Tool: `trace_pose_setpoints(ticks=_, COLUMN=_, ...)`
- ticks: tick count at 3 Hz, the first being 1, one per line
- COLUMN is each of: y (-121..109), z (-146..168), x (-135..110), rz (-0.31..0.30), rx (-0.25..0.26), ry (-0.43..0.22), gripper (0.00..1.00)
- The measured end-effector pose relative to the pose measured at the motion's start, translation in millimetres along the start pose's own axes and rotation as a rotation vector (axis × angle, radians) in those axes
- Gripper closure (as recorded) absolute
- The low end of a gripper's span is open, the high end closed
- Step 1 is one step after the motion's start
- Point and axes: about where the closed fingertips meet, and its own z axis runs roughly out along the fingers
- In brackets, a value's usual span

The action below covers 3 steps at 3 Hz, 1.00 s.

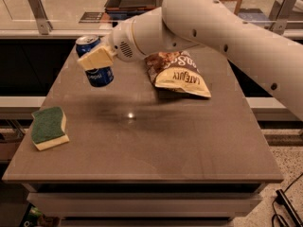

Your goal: Move pepsi can near sponge

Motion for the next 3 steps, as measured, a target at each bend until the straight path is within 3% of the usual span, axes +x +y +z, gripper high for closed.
trace_pose_setpoints(ticks=2, y=58, z=8, x=14, rz=-0.047, rx=-0.079, ry=0.002, gripper=1.00)
trace_pose_setpoints(ticks=3, y=82, z=11, x=22, rz=-0.091, rx=-0.074, ry=-0.032, gripper=1.00)
